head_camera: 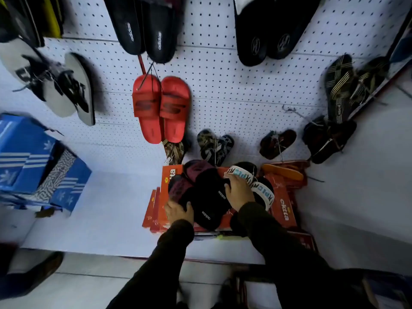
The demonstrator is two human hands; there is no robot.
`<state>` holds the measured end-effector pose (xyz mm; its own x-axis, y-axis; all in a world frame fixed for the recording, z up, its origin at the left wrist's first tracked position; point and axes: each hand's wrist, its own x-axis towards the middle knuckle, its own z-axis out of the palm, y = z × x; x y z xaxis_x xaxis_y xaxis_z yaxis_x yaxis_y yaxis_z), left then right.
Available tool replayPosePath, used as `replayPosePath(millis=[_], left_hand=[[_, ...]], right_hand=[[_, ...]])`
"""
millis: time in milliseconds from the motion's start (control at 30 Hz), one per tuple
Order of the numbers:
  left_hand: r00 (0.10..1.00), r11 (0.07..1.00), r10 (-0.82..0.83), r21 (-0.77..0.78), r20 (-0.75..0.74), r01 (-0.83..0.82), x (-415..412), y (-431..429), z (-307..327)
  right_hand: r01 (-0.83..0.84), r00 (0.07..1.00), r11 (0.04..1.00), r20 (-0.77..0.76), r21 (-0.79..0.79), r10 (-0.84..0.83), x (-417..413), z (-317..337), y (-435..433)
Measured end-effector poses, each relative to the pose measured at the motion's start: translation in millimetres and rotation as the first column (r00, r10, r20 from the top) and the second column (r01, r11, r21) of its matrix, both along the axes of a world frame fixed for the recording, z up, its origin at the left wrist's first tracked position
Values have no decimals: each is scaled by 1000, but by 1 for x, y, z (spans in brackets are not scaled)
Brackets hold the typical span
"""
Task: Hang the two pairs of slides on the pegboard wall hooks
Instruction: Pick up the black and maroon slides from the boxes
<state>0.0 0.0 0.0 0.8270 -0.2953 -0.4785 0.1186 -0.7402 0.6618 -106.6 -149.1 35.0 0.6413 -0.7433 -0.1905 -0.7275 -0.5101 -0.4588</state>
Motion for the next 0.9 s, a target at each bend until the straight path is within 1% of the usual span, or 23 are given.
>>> replayPosePath(millis=[33,67,133,167,200,300,333,367,433,467,533,633,700,800,900], left_hand=[[992,997,68,33,-108,-65,-3,-1,-6],[964,984,179,10,-198,-180,-4,-2,-11],[849,922,329,-56,-413,-384,-7,-7,-18],[789,895,358,-57,-499,-442,-6,-11,-21],[740,878,366,-55,-564,-476,-6,-14,-22],[690,908,302,-23,-658,-419,-3,-14,-27],[662,912,283,-19,-694,-409,-3,-11,-29],[642,911,272,-23,-717,-412,-2,-6,-29],[624,898,265,-48,-735,-438,3,8,-28],[618,893,256,-63,-744,-445,6,16,-29],[620,894,231,-88,-750,-440,12,31,-26],[646,880,226,-131,-729,-457,20,49,-16],[681,869,208,-187,-702,-458,25,56,-8],[741,845,169,-291,-650,-448,36,63,12],[794,795,128,-417,-594,-440,50,63,37]], right_hand=[[21,999,997,-41,72,-18,2,-6,-2],[37,996,991,-81,129,-27,4,-9,-3],[77,985,971,-170,227,-39,7,-16,-4],[97,981,961,-189,257,-49,9,-20,-6],[119,978,950,-197,288,-63,10,-22,-7],[169,976,921,-187,352,-108,12,-31,-14],[201,974,898,-179,392,-140,11,-32,-16],[242,968,855,-167,459,-184,10,-33,-19],[306,951,743,-159,595,-265,6,-32,-21],[320,946,695,-175,644,-273,4,-29,-20],[330,941,602,-204,727,-270,-2,-27,-15],[326,920,485,-155,811,-360,-8,-28,2],[309,896,459,-93,833,-435,-7,-25,12],[263,866,476,12,839,-499,3,-10,23],[204,840,510,119,835,-530,15,8,28]])
